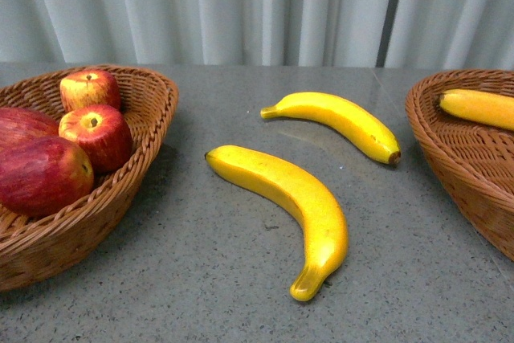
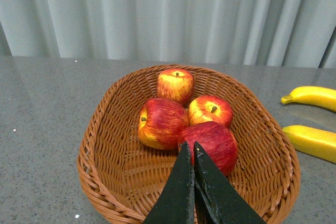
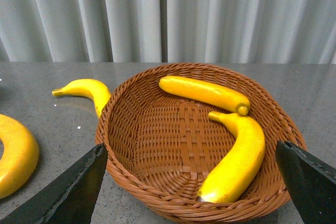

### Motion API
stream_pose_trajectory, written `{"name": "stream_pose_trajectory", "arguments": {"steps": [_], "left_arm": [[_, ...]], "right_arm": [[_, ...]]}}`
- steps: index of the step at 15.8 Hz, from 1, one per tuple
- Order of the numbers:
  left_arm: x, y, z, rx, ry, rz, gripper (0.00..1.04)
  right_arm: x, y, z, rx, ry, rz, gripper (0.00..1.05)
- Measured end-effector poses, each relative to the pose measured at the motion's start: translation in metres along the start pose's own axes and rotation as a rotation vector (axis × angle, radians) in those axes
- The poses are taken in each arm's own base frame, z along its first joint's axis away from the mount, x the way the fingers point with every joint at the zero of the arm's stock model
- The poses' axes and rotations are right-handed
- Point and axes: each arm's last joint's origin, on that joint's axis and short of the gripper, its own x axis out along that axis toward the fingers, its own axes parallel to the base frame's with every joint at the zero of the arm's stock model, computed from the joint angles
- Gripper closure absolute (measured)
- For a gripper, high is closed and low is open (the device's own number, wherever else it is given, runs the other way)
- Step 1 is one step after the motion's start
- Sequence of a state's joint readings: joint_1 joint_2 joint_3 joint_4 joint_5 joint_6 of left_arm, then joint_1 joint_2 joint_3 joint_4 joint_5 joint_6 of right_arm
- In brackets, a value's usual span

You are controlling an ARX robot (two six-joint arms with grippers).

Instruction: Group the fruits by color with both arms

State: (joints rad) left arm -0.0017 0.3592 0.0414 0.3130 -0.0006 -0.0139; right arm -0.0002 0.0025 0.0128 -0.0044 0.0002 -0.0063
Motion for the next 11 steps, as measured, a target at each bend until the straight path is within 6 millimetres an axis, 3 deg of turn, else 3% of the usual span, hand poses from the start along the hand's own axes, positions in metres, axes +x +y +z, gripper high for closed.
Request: {"name": "stream_pose_trajectory", "arguments": {"steps": [11], "left_arm": [[-0.013, 0.0, -0.005, 0.0, -0.019, -0.001, 1.03]], "right_arm": [[0.0, 0.0, 0.0, 0.0, 0.0, 0.0, 0.07]]}}
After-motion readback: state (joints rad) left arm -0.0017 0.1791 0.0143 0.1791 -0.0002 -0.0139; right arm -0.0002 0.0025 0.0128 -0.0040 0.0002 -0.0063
